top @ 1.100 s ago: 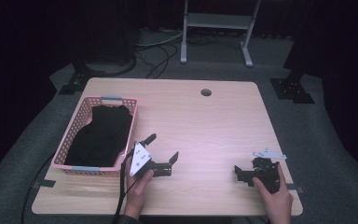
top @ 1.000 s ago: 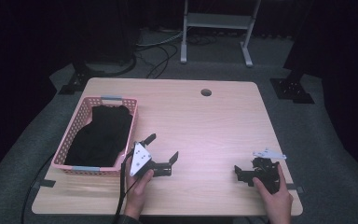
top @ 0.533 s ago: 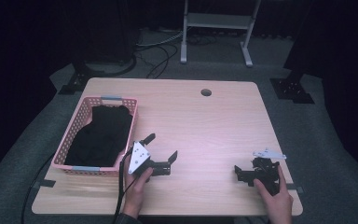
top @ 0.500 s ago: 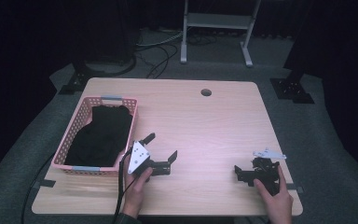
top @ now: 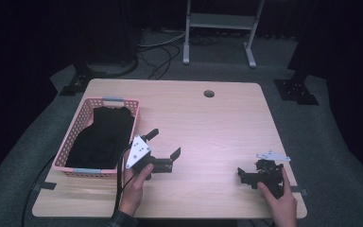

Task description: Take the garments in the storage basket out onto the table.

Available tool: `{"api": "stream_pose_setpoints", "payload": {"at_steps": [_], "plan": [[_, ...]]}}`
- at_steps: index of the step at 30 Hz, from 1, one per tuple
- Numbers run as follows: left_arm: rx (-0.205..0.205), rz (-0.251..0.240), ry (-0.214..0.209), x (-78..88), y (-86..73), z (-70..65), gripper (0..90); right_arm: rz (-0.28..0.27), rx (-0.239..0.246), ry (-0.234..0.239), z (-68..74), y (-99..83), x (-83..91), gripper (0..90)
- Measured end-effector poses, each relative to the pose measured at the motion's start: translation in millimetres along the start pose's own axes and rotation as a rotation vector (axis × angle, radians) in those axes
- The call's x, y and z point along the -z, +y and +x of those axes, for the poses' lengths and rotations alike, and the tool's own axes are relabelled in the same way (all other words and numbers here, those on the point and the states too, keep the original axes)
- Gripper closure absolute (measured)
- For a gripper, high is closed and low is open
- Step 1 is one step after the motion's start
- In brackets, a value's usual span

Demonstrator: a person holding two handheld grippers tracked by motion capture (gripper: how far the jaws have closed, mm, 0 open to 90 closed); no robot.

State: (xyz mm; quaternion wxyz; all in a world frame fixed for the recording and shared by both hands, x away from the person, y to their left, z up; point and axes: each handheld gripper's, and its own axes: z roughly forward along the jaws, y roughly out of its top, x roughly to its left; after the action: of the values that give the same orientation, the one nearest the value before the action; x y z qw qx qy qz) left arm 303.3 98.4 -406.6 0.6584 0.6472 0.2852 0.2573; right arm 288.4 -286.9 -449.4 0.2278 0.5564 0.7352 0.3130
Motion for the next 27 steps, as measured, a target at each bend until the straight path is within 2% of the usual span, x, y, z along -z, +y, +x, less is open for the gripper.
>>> {"api": "stream_pose_setpoints", "payload": {"at_steps": [7,17,27], "plan": [[0.01,-0.003,-0.028,-1.0,9.9,-1.6,0.0,0.0,0.0,0.0,0.0,0.0,0.0,0.0],[-0.001,0.006,-0.062,-7.1,29.6,-4.8,0.0,0.0,0.0,0.0,0.0,0.0,0.0,0.0],[0.027,0.025,-0.09,-11.0,37.5,-0.9,0.0,0.0,0.002,0.001,0.0,0.0,0.0,0.0]]}}
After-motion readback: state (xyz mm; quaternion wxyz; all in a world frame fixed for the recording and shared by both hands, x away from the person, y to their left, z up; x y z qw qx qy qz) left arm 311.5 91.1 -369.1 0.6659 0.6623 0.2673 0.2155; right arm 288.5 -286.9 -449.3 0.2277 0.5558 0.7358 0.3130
